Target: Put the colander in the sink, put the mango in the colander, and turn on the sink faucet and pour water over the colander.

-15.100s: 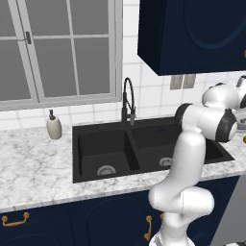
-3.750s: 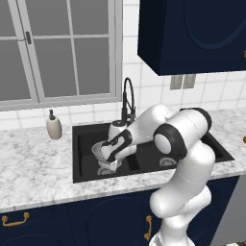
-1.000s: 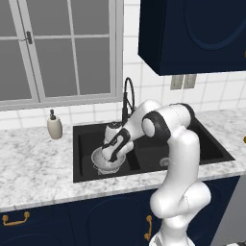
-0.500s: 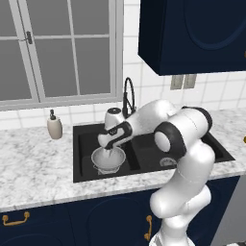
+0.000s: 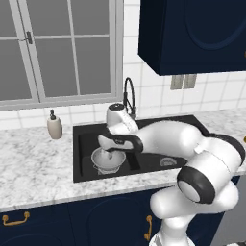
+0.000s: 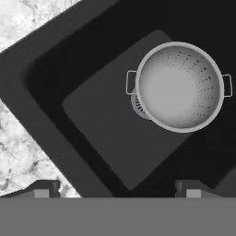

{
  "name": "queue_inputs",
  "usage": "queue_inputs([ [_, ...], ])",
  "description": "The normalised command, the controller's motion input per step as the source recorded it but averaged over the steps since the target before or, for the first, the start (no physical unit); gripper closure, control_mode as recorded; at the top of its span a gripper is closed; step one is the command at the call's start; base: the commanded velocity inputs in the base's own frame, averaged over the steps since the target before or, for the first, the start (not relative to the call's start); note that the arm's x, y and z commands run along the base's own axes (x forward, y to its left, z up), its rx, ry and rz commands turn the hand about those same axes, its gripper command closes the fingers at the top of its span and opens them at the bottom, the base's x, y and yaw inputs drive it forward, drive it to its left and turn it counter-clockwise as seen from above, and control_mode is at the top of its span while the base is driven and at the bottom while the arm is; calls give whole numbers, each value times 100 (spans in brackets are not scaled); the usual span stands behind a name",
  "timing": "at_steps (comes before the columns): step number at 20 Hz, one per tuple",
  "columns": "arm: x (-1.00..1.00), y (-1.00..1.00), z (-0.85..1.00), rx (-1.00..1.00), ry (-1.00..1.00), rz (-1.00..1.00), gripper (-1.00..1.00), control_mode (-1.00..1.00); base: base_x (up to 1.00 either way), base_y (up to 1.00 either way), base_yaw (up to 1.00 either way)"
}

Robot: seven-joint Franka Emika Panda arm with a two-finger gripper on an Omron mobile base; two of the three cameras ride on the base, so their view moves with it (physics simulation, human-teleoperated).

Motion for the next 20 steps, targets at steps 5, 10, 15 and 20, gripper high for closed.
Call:
queue_inputs([
  [5,-58,-41,63,4,6,-23,-100,-100,0,0,0],
  [10,-67,-54,30,2,1,-16,-100,-100,0,0,0],
  [15,-78,-32,3,0,0,-9,-100,-100,0,0,0],
  [20,-43,-54,19,0,0,-4,-100,-100,0,0,0],
])
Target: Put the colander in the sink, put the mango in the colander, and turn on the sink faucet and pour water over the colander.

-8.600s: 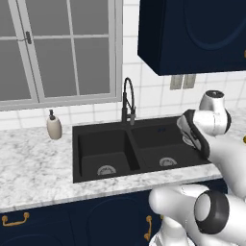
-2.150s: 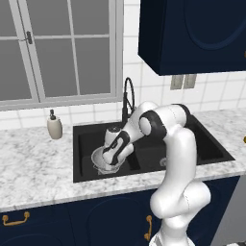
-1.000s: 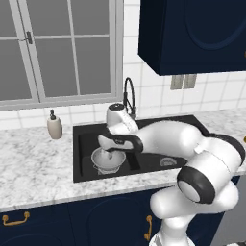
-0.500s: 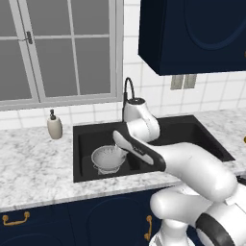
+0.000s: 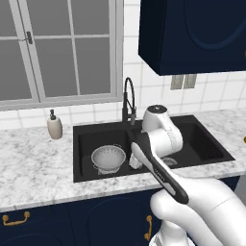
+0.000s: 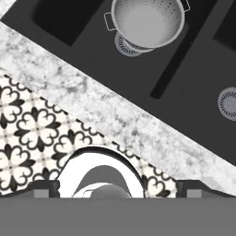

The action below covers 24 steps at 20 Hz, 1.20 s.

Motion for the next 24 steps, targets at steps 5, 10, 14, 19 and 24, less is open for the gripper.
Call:
queue_inputs([
  [5,-2,-76,25,2,2,-5,-100,-100,0,0,0],
  [10,2,-92,18,5,3,-9,-100,-100,0,0,0],
  [14,15,-91,14,6,5,-11,-100,-100,0,0,0],
  [19,25,-97,4,7,7,-14,-100,-100,0,0,0],
  [24,32,-80,0,2,8,-19,-100,-100,0,0,0],
])
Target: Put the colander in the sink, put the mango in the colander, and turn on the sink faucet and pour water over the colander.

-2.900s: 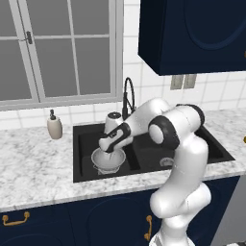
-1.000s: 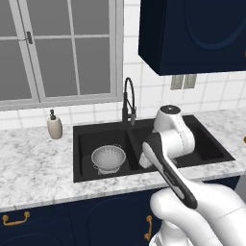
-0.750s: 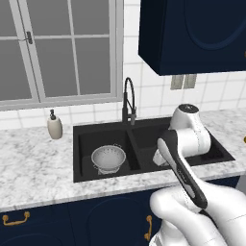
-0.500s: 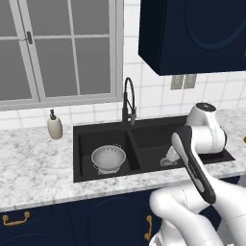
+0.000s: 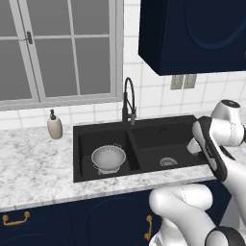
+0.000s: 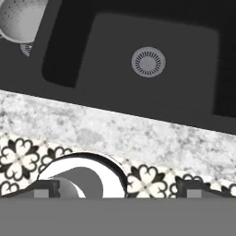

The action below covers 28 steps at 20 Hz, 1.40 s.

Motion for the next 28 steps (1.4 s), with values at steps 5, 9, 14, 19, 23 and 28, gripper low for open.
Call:
queue_inputs([
  [5,34,-63,0,0,6,-24,-100,-100,0,0,0],
  [9,15,-59,-19,0,0,-25,-100,-100,0,0,0],
  [14,10,-82,-20,0,0,-17,-100,-100,0,0,0],
  [19,19,-79,-10,0,0,-11,-100,-100,0,0,0],
  [23,28,-76,-3,0,0,-7,-100,-100,0,0,0],
  [28,34,-67,-1,0,0,-2,-100,-100,0,0,0],
])
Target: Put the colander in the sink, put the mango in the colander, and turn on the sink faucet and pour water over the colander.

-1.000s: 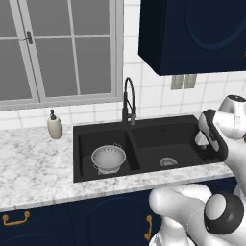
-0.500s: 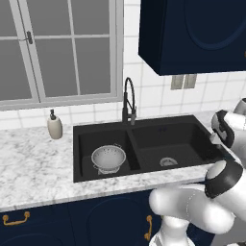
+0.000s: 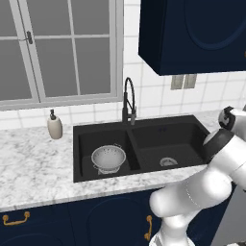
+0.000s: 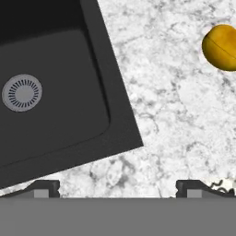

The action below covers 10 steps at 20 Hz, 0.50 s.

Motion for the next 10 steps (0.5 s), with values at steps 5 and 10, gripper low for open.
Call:
queue_inputs([
  [5,42,-57,-11,0,0,4,-100,-100,0,0,0],
  [10,33,-48,-20,0,0,11,-100,-100,0,0,0],
])
